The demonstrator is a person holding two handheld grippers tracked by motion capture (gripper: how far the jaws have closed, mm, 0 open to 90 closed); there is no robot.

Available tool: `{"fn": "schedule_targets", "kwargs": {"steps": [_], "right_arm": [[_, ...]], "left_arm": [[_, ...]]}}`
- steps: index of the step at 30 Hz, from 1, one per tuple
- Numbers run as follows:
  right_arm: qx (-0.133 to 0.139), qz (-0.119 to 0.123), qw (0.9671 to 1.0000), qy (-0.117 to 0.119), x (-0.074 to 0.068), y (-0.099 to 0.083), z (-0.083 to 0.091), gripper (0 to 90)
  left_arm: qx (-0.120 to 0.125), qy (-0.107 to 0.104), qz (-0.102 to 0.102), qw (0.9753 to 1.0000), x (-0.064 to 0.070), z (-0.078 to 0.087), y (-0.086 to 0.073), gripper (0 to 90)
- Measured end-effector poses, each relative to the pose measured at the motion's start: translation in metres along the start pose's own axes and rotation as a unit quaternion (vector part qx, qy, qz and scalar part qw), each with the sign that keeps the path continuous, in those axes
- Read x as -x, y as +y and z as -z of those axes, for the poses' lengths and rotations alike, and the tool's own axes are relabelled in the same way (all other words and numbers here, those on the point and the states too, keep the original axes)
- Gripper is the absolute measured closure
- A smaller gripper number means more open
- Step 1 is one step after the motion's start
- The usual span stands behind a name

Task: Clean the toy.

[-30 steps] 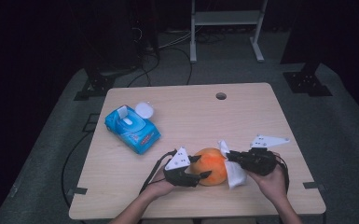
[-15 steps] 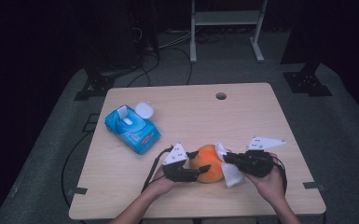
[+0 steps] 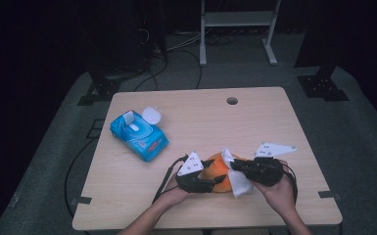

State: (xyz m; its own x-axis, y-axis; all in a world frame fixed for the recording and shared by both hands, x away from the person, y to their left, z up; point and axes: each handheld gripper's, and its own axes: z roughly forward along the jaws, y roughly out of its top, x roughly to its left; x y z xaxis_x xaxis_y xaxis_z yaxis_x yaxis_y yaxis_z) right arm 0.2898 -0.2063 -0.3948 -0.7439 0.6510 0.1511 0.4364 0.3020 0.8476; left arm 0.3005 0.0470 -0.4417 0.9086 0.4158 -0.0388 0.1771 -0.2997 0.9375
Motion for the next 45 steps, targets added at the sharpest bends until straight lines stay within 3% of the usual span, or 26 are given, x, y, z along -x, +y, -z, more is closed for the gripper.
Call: {"fn": "schedule_targets", "kwargs": {"steps": [2, 6, 9, 11, 13, 15, 18, 21, 24, 27, 31, 32, 34, 36, 37, 40, 43, 45], "right_arm": [[0.003, -0.014, 0.9999, -0.003, 0.002, -0.002, 0.003, 82.9], [0.017, 0.009, 0.9998, 0.005, -0.009, 0.004, 0.005, 82.9], [0.012, 0.025, 0.9996, 0.001, -0.014, 0.008, 0.001, 83.0], [0.008, 0.016, 0.9998, 0.002, -0.009, 0.005, -0.001, 83.0], [0.003, 0.008, 0.9998, -0.017, -0.001, 0.000, -0.001, 83.0], [0.001, -0.006, 0.9998, -0.021, 0.005, -0.004, 0.002, 83.0], [-0.009, -0.018, 0.9997, -0.012, 0.010, -0.008, 0.003, 82.9], [-0.021, -0.004, 0.9997, -0.007, 0.007, -0.009, 0.005, 82.8], [-0.022, -0.005, 0.9997, -0.004, 0.008, -0.011, 0.006, 82.8], [-0.022, -0.011, 0.9997, -0.002, 0.012, -0.011, 0.004, 82.7], [-0.025, -0.010, 0.9995, -0.017, 0.019, -0.011, 0.001, 82.5], [-0.025, -0.016, 0.9994, -0.018, 0.022, -0.012, 0.000, 82.5], [-0.022, -0.026, 0.9993, -0.015, 0.026, -0.013, 0.000, 82.6], [-0.021, -0.026, 0.9993, -0.015, 0.026, -0.013, 0.000, 82.6], [-0.021, -0.025, 0.9994, -0.013, 0.025, -0.012, 0.000, 82.5], [-0.009, -0.013, 0.9997, -0.016, 0.017, -0.007, 0.009, 82.7], [0.022, -0.004, 0.9992, 0.032, 0.001, 0.003, 0.017, 82.7], [0.019, 0.015, 0.9986, 0.047, -0.011, 0.007, 0.015, 82.7]], "left_arm": [[0.000, -0.001, -0.002, 1.0000, 0.001, -0.001, 0.000, 36.6], [0.002, -0.002, -0.004, 1.0000, 0.003, -0.002, 0.000, 36.6], [-0.002, -0.002, -0.008, 1.0000, 0.005, -0.002, 0.001, 36.9], [-0.001, -0.005, -0.007, 1.0000, 0.004, -0.001, -0.001, 37.1], [-0.003, -0.007, -0.010, 0.9999, 0.005, 0.000, -0.001, 37.2], [-0.005, -0.010, -0.017, 0.9998, 0.006, 0.000, -0.001, 37.1], [-0.007, -0.023, -0.027, 0.9994, 0.006, 0.001, 0.002, 34.6], [0.003, -0.049, -0.007, 0.9988, -0.001, 0.004, 0.005, 24.4], [-0.001, -0.044, -0.015, 0.9989, -0.004, 0.003, 0.002, 19.1], [-0.011, -0.055, -0.026, 0.9981, -0.001, 0.002, 0.001, 22.9], [-0.020, -0.092, -0.037, 0.9949, 0.001, 0.003, 0.003, 27.3], [-0.017, -0.088, -0.040, 0.9952, 0.001, 0.004, 0.003, 28.6], [-0.012, -0.058, -0.044, 0.9973, 0.000, 0.003, 0.005, 29.1], [-0.017, -0.029, -0.041, 0.9986, -0.002, -0.001, 0.004, 19.8], [-0.016, -0.036, -0.035, 0.9986, -0.002, -0.004, 0.001, 17.9], [-0.016, -0.033, -0.035, 0.9987, -0.002, -0.004, -0.001, 29.8], [-0.011, -0.024, -0.018, 0.9995, -0.002, -0.006, -0.001, 33.2], [-0.011, -0.025, -0.017, 0.9995, -0.001, -0.007, -0.001, 33.7]]}}
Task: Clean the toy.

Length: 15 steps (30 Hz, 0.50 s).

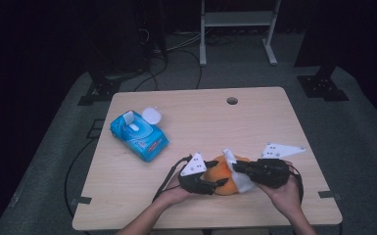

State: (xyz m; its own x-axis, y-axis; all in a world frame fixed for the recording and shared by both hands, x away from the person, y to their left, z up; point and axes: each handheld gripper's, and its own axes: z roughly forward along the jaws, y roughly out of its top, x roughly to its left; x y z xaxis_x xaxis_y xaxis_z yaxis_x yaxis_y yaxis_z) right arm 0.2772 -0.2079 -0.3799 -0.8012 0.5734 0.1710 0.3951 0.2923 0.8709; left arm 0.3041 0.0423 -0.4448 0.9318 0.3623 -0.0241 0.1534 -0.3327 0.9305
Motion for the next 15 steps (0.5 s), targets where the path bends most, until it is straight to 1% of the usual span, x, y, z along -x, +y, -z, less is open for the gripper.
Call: {"fn": "schedule_targets", "kwargs": {"steps": [1, 2, 3, 4, 5, 6, 7, 8, 10, 13, 14, 15], "right_arm": [[-0.010, 0.011, 0.9999, 0.000, -0.004, 0.001, -0.003, 82.8], [-0.018, 0.014, 0.9997, -0.007, -0.004, 0.000, -0.005, 82.8], [-0.021, 0.010, 0.9996, -0.018, 0.000, -0.003, -0.006, 82.9], [-0.019, 0.001, 0.9996, -0.021, 0.005, -0.005, -0.005, 82.9], [-0.018, -0.015, 0.9995, -0.023, 0.011, -0.008, -0.003, 82.9], [-0.016, -0.027, 0.9992, -0.026, 0.014, -0.010, -0.001, 82.9], [-0.016, -0.030, 0.9989, -0.034, 0.016, -0.013, 0.003, 82.8], [-0.018, -0.031, 0.9987, -0.036, 0.017, -0.014, 0.005, 82.8], [-0.025, -0.035, 0.9985, -0.033, 0.017, -0.018, 0.007, 82.8], [-0.030, -0.041, 0.9982, -0.031, 0.019, -0.025, 0.010, 82.8], [-0.033, -0.044, 0.9981, -0.026, 0.019, -0.026, 0.010, 82.8], [-0.034, -0.044, 0.9982, -0.023, 0.020, -0.027, 0.011, 82.8]], "left_arm": [[-0.001, 0.000, 0.000, 1.0000, 0.000, 0.000, 0.000, 33.8], [-0.001, -0.001, 0.001, 1.0000, 0.001, 0.001, 0.000, 34.3], [-0.001, -0.001, 0.001, 1.0000, 0.001, 0.001, 0.000, 35.4], [-0.002, -0.003, 0.002, 1.0000, 0.001, 0.001, 0.000, 35.7], [-0.002, -0.006, -0.001, 1.0000, 0.001, 0.001, 0.000, 35.6], [-0.005, -0.008, -0.006, 0.9999, 0.002, 0.001, 0.001, 35.2], [-0.004, -0.012, -0.007, 0.9999, 0.002, 0.001, 0.001, 34.4], [-0.002, -0.018, -0.012, 0.9998, 0.001, 0.001, 0.001, 32.9], [0.002, -0.022, -0.021, 0.9995, 0.000, 0.001, 0.003, 26.4], [0.001, -0.012, -0.026, 0.9996, -0.003, -0.001, 0.004, 10.9], [-0.001, -0.010, -0.025, 0.9996, -0.004, -0.003, 0.003, 8.5], [-0.003, -0.016, -0.021, 0.9997, -0.005, -0.005, 0.001, 8.3]]}}
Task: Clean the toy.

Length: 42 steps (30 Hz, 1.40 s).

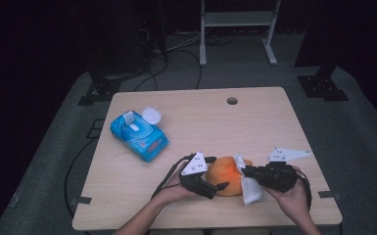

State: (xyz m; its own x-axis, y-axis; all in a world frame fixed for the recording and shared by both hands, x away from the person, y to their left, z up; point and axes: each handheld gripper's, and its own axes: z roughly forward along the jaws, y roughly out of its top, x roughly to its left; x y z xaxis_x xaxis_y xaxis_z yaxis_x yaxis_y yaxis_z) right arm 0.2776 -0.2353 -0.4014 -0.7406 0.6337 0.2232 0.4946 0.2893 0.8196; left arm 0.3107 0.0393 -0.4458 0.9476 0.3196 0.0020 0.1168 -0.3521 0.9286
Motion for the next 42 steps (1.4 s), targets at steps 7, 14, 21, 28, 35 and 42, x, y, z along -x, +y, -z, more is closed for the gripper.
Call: {"fn": "schedule_targets", "kwargs": {"steps": [7, 14, 21, 28, 35, 42], "right_arm": [[0.022, -0.015, 0.9996, -0.012, 0.011, 0.003, 0.017, 82.6], [-0.031, -0.036, 0.9989, 0.003, 0.016, -0.011, -0.005, 82.5], [0.001, -0.045, 0.9990, 0.004, 0.020, 0.000, -0.007, 83.3], [0.041, -0.055, 0.9976, 0.013, 0.030, 0.033, -0.032, 83.6], [0.024, -0.049, 0.9982, 0.025, 0.029, 0.049, -0.047, 83.4], [-0.038, -0.035, 0.9968, 0.061, 0.015, 0.029, -0.053, 82.9]], "left_arm": [[-0.016, -0.036, -0.016, 0.9991, 0.008, 0.001, -0.003, 22.7], [-0.018, -0.034, -0.011, 0.9992, 0.003, 0.004, -0.004, 9.5], [-0.020, 0.007, -0.039, 0.9990, 0.006, 0.010, 0.011, 47.0], [-0.007, 0.074, -0.044, 0.9962, -0.014, 0.036, 0.028, 47.2], [-0.040, 0.091, -0.018, 0.9948, -0.013, 0.034, 0.006, 45.8], [-0.042, 0.025, 0.005, 0.9988, 0.002, 0.045, 0.012, 34.9]]}}
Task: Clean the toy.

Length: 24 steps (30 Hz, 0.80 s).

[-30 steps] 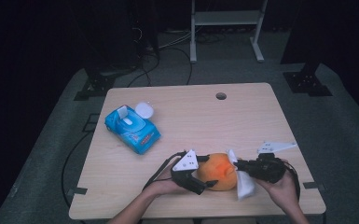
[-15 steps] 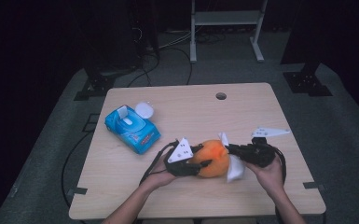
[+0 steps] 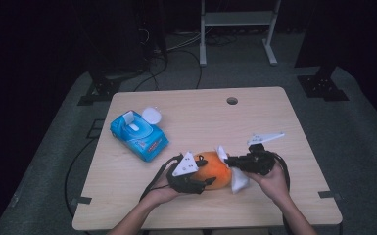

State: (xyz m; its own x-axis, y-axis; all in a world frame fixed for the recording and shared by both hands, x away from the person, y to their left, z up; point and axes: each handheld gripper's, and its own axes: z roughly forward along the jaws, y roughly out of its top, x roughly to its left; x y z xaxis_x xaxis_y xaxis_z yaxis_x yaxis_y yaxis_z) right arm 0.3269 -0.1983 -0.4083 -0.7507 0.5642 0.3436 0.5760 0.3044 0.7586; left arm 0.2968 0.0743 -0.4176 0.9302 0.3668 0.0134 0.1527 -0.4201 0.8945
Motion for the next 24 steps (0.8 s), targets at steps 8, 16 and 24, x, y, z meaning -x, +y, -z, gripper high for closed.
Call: {"fn": "schedule_targets", "kwargs": {"steps": [8, 16, 24], "right_arm": [[-0.023, -0.002, 0.9993, 0.028, -0.013, -0.035, 0.006, 82.6], [0.022, -0.010, 0.9996, -0.011, -0.010, -0.035, 0.023, 81.7], [-0.017, 0.004, 0.9998, -0.004, -0.015, -0.034, 0.001, 81.8]], "left_arm": [[0.000, -0.004, 0.001, 1.0000, -0.009, -0.008, 0.017, 25.9], [-0.032, -0.018, -0.003, 0.9993, -0.001, -0.007, -0.001, 26.3], [-0.032, -0.030, 0.003, 0.9991, -0.005, -0.002, 0.006, 16.0]]}}
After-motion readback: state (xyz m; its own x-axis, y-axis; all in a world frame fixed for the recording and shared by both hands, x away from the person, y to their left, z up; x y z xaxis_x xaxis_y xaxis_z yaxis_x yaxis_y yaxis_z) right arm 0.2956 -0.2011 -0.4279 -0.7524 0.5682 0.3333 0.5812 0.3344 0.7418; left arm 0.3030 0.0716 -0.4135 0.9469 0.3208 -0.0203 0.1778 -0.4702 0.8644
